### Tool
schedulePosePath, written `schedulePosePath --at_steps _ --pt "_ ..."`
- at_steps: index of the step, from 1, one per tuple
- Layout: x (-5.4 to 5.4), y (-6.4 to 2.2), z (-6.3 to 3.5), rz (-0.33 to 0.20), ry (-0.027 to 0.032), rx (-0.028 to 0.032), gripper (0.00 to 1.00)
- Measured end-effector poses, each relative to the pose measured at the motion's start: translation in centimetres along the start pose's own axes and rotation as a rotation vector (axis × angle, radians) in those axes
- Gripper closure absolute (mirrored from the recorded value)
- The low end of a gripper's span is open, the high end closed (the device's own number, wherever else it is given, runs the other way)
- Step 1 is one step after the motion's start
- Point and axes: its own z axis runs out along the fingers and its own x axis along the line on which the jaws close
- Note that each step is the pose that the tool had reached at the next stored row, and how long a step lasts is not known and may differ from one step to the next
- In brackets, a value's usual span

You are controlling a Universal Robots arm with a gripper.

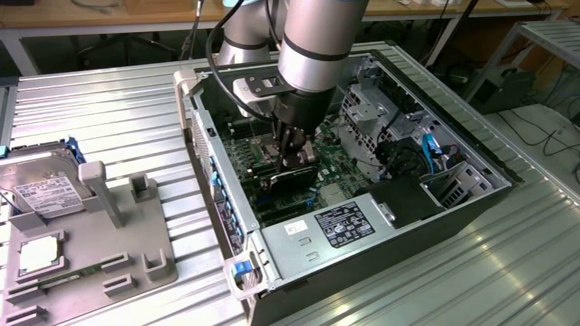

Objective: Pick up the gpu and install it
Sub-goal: 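Insert the gpu into the slot, then press down on the gpu until it lock into place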

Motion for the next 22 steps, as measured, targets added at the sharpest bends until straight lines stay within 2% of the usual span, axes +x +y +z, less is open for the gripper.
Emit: schedulePosePath --at_steps 7,9,12,15,17,18,20,22 --pt "0.0 0.04 0.0 0.0 0.0 0.0 0.89" --pt "0.0 0.45 0.01 0.0 -0.0001 -0.0001 0.89" --pt "0.0 1.48 0.03 0.0 -0.0014 0.0 0.89" --pt "0.0 1.87 0.05 0.0 -0.0014 -0.0007 0.89" --pt "0.1 1.98 0.06 0.0 0.0021 -0.0037 0.89" --pt "0.1 2.29 0.18 0.0 0.004 -0.0101 0.89" --pt "0.1 2.93 0.43 0.001 0.0039 -0.0209 0.89" --pt "0.1 2.98 0.46 0.001 0.0018 -0.0232 0.89"
